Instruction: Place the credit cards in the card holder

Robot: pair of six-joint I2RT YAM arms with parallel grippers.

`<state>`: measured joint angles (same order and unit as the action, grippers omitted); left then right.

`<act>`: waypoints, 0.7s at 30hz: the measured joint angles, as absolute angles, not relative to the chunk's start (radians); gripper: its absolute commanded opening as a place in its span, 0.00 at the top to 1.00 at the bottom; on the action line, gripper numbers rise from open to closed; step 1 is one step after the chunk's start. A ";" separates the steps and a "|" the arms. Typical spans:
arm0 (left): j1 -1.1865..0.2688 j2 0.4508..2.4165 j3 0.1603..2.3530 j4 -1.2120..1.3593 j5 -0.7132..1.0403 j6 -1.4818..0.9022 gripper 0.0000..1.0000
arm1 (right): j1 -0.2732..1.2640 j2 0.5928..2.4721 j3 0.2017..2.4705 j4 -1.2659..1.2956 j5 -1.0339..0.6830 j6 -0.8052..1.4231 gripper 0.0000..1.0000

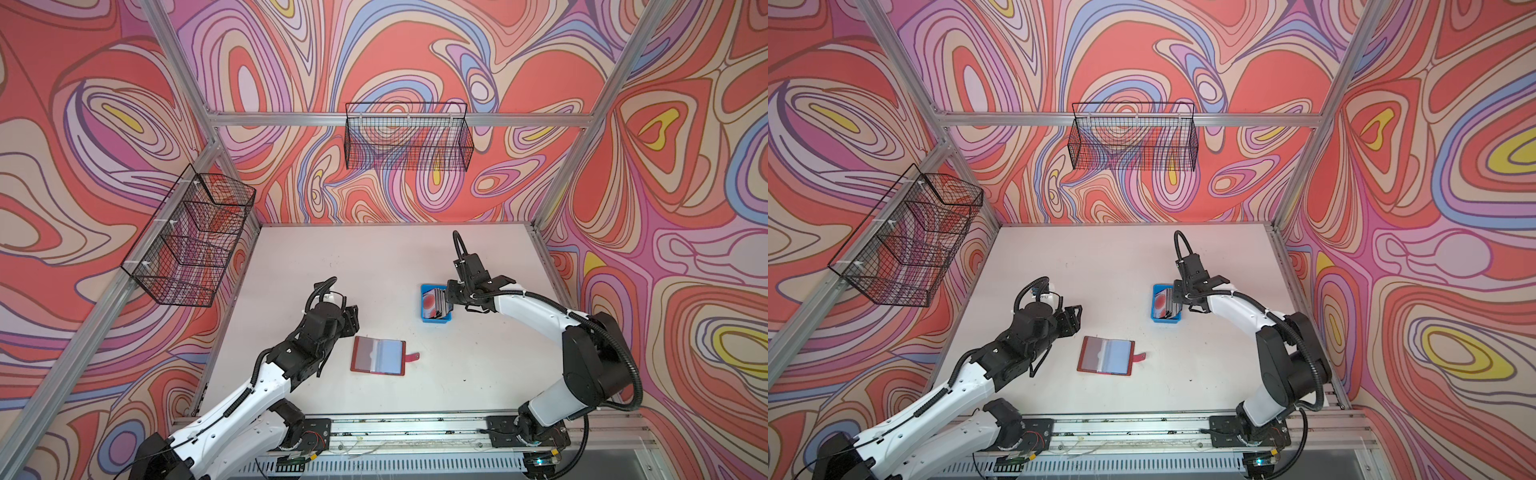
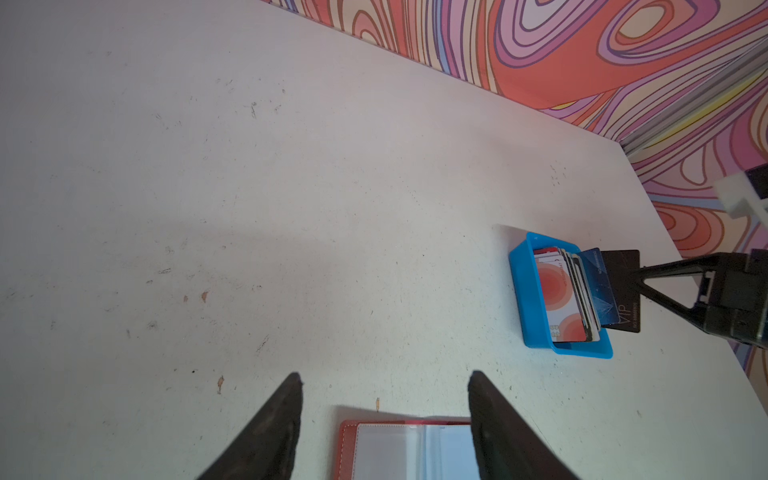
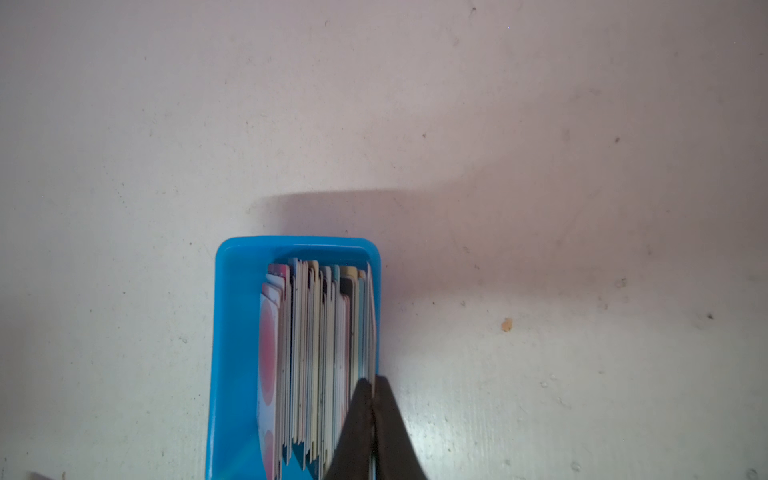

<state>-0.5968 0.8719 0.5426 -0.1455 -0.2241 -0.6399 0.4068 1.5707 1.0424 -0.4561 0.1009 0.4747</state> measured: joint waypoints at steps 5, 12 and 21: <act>-0.597 0.872 0.543 -0.146 -0.221 -0.643 0.35 | 0.407 1.493 1.060 -0.493 0.136 0.461 1.00; -0.597 0.871 0.543 -0.146 -0.220 -0.659 0.35 | 0.407 1.431 1.067 -0.537 0.162 0.458 1.00; -0.596 0.791 0.490 -0.199 -0.227 -0.740 0.33 | 0.419 1.139 0.934 -0.513 0.061 0.570 1.00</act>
<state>-0.5957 0.7910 0.4896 -0.1989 -0.2268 -0.7403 0.4187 1.1393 0.9340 -0.5125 0.0612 0.5705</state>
